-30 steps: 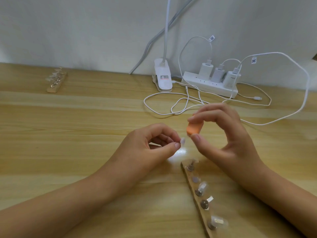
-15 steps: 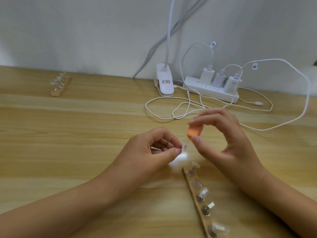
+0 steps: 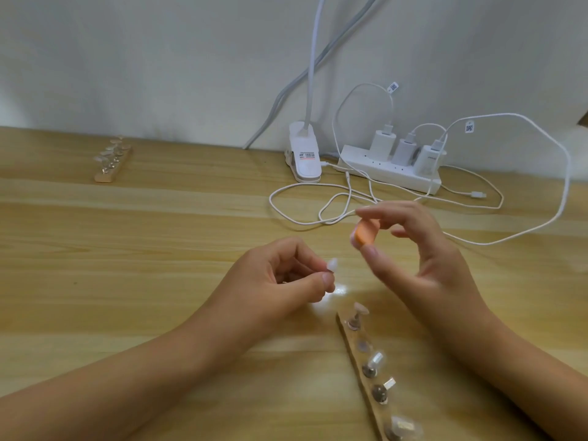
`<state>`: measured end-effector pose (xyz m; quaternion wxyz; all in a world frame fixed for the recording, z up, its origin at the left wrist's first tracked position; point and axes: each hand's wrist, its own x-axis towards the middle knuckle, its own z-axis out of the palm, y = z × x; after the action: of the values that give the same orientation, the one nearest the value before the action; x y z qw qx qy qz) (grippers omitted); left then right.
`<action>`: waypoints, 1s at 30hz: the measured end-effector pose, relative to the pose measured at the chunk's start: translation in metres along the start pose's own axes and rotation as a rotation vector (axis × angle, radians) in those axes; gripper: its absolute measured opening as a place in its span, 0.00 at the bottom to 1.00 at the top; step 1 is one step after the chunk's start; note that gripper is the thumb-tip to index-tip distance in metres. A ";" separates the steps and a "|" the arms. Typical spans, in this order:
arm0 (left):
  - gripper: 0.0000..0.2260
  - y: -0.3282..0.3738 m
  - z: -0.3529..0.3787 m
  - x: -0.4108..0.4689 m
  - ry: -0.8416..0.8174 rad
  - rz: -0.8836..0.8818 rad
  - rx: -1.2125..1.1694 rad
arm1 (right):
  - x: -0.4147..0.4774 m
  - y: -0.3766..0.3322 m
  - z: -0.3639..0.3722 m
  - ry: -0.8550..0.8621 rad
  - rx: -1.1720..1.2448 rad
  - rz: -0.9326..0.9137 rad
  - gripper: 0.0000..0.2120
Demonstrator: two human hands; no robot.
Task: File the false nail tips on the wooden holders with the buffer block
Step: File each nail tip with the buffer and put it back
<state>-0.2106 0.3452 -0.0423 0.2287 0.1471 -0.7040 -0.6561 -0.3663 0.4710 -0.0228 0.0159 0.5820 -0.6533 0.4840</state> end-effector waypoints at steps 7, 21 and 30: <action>0.01 0.000 -0.001 -0.001 -0.036 -0.002 -0.079 | -0.002 0.000 0.000 0.019 -0.044 -0.089 0.12; 0.04 0.012 -0.001 -0.003 -0.123 -0.016 -0.209 | -0.001 0.013 -0.001 0.041 -0.099 -0.106 0.11; 0.03 0.004 0.009 -0.018 -0.289 0.279 0.385 | -0.002 0.024 -0.004 0.044 0.093 0.158 0.10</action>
<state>-0.1993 0.3620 -0.0410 0.1819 -0.0054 -0.8544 -0.4867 -0.3865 0.4721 -0.0363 -0.0351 0.5181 -0.6735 0.5261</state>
